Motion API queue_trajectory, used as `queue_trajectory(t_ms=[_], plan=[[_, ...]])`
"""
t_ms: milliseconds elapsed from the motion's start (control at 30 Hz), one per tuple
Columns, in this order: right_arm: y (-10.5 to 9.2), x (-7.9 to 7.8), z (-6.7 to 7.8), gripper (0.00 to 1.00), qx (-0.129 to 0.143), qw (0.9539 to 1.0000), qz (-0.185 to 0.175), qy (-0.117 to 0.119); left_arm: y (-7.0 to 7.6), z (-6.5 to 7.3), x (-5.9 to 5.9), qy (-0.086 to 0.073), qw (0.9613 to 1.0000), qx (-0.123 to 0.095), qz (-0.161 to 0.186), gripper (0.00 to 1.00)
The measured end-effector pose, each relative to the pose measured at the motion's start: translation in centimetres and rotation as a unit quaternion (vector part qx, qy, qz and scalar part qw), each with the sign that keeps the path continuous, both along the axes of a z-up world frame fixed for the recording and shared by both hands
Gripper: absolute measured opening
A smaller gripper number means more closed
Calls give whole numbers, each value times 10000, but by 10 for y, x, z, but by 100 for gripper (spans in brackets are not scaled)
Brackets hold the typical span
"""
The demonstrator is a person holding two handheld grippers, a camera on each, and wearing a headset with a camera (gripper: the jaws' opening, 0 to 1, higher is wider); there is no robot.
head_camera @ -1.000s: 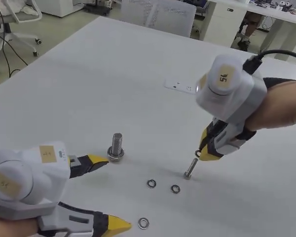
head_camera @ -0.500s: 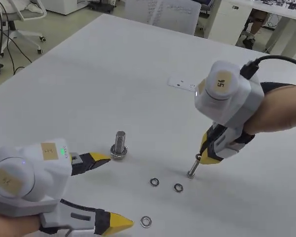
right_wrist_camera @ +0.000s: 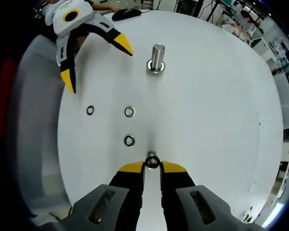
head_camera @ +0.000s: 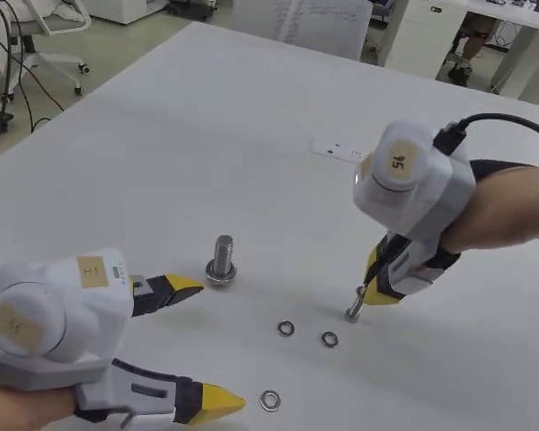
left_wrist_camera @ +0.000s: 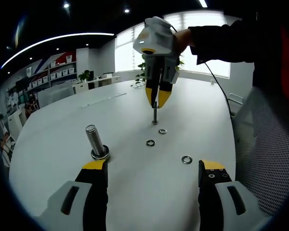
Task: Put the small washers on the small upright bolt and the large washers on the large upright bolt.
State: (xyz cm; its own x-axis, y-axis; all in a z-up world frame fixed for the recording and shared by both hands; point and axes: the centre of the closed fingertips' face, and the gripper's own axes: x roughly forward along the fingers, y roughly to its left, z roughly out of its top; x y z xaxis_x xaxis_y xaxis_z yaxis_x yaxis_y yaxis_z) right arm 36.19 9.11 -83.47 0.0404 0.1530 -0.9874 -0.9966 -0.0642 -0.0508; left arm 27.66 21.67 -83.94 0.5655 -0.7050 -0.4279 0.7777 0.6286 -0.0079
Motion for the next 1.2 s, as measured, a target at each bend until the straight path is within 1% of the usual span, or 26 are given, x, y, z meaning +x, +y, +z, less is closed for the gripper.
queue_trajectory(t_ms=[133, 267, 533, 733, 867, 1133, 1200], plan=[[1, -3, -6, 14, -15, 10000, -1, 33, 1, 0, -1, 7, 10000, -1, 12, 76], [3, -2, -14, 14, 25, 10000, -36, 55, 2, 0, -1, 10, 10000, 6, 28, 76], [3, -3, -29, 14, -37, 9999, -58, 128, 4, -1, -1, 18, 10000, 12, 59, 76], [2, -3, -36, 14, -58, 9998, -72, 154, 6, -2, -1, 25, 10000, 25, 66, 76], [0, -2, -39, 14, -107, 9998, -54, 147, 6, -2, -1, 24, 10000, 24, 83, 76], [1, -1, -40, 14, -88, 9999, -55, 134, 6, -2, -1, 34, 10000, 38, 81, 76], [0, -1, -41, 16, -97, 9999, -47, 133, 5, -2, -1, 35, 10000, 33, 72, 76]])
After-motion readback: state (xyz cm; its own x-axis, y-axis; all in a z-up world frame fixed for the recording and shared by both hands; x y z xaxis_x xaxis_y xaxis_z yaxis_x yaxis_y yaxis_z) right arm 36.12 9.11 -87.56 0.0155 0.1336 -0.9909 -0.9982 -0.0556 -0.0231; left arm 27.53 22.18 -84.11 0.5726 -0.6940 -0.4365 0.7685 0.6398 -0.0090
